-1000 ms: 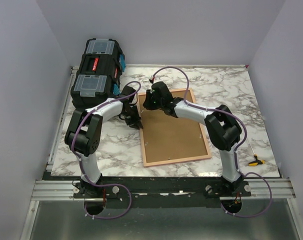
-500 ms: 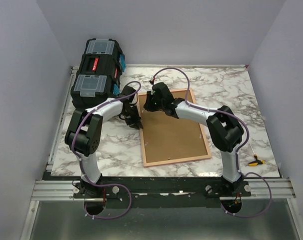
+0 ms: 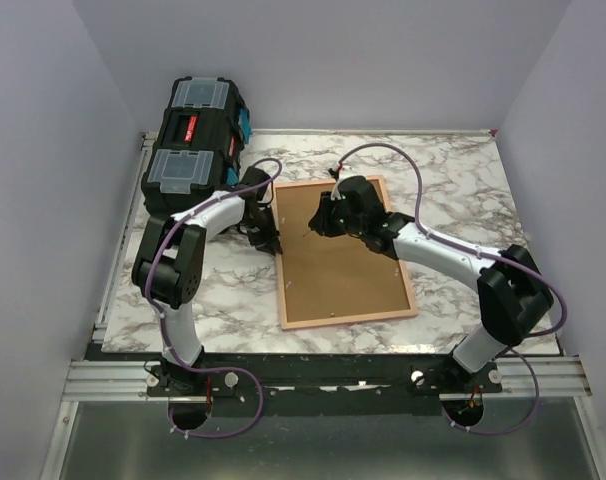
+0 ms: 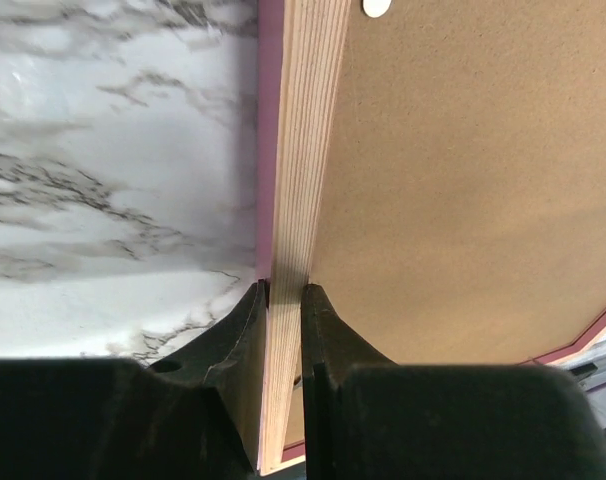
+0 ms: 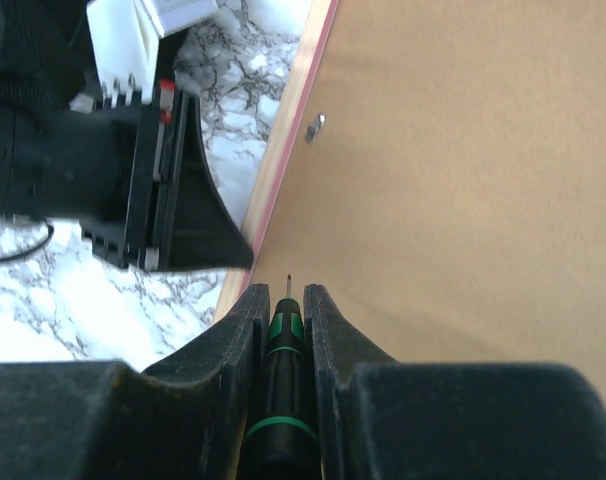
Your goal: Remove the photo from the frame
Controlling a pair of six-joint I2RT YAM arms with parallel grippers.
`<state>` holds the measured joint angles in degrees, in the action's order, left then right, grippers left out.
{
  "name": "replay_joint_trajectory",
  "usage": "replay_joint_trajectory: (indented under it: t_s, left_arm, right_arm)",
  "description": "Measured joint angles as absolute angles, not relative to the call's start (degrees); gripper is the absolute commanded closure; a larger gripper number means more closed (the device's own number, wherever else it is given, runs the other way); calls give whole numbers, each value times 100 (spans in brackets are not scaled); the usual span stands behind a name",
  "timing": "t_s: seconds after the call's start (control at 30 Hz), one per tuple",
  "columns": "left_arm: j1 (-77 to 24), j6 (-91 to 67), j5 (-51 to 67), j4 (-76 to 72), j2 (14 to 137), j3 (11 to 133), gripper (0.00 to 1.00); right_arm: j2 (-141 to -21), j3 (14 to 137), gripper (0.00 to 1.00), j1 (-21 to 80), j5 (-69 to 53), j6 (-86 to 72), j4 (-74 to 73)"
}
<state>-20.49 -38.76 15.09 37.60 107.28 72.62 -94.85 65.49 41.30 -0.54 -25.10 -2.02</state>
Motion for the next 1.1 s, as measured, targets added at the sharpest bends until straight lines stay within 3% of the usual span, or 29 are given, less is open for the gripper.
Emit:
replay_joint_trajectory:
  t_s: [0.13,0.2,0.3,0.4,0.5,0.77,1.1]
  left_arm:
    - [-1900,-3688,1514,3865,10890,7505,83]
    - [-1865,-3625,1544,3935,10993,7649,75]
    - [-1848,-3529,1575,3999,11100,7802,50]
    - [-1848,-3463,1525,3933,11030,7708,41]
    - [-1846,-3428,1481,3865,10665,7325,40]
    - [-2128,-3437,1490,3774,8208,5461,40]
    - [-3162,-3726,1509,3483,7883,4482,54]
  right_arm:
    - [-9080,6066,99,4130,-113,-2652,-156]
    - [-8947,5837,99,4130,-161,-2749,-143]
    - [-8842,5577,99,4134,-268,-2902,-141]
    - [-8844,5443,99,4228,-301,-3048,-141]
    - [-8864,5404,99,4477,-298,-3133,-115]
    - [-9161,5430,99,4838,-228,-3258,45]
    - [-9607,5892,99,4925,-69,-3297,121]
